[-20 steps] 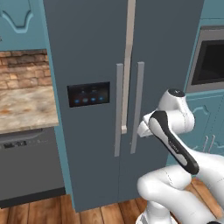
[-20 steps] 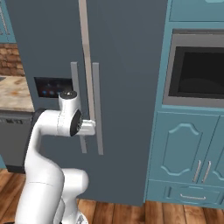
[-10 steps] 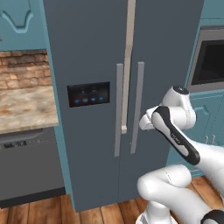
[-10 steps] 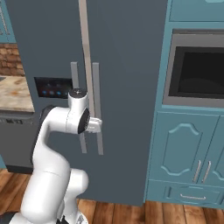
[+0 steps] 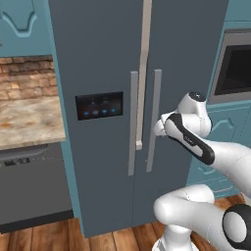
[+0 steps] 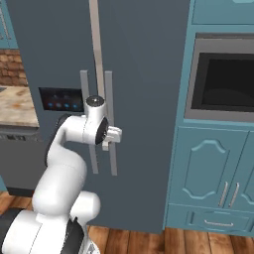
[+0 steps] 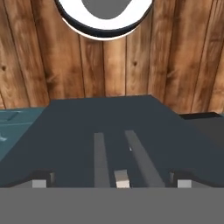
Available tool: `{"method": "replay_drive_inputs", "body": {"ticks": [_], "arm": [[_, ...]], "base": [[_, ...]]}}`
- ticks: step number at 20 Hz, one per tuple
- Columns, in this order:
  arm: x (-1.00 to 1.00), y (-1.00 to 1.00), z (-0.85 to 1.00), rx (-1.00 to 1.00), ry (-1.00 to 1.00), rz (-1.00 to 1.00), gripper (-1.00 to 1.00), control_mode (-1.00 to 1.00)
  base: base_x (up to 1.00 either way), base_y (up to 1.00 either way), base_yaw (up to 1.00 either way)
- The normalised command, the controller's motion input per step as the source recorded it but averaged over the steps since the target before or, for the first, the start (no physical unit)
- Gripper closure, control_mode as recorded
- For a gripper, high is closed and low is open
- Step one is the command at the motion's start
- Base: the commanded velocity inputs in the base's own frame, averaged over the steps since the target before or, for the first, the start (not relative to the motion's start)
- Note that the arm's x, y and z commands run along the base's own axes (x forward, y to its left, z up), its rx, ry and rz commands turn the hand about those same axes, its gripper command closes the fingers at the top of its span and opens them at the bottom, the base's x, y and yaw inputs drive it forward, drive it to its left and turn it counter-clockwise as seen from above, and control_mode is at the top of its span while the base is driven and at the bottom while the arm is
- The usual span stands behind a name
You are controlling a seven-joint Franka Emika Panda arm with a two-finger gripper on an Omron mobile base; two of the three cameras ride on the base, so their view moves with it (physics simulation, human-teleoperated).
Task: Place one of the steaks on the plate and the other in the bowl. Then place the bowl in the fridge.
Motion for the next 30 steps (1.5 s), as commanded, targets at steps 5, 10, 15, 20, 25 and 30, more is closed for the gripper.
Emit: {"method": "replay_drive_inputs", "body": {"ticks": [5, 10, 15, 20, 25, 30], "arm": [[0.22, 0.0, 0.0, 0.0, -0.3, -0.02, -1.0, -1.0], [0.0, 0.0, 0.0, 0.0, -0.46, -0.02, -1.0, -1.0], [0.12, 0.0, 0.03, 0.0, -0.05, -0.01, -1.0, -1.0], [0.32, 0.0, 0.08, 0.0, 0.03, 0.0, -1.0, -1.0], [0.46, 0.0, 0.06, 0.0, 0.01, 0.0, -1.0, -1.0], [0.47, 0.0, 0.01, 0.0, 0.0, -0.01, -1.0, -1.0]], "base": [[0.0, 0.0, 0.0], [0.0, 0.0, 0.0], [0.0, 0.0, 0.0], [0.0, 0.0, 0.0], [0.0, 0.0, 0.0], [0.0, 0.0, 0.0]]}}
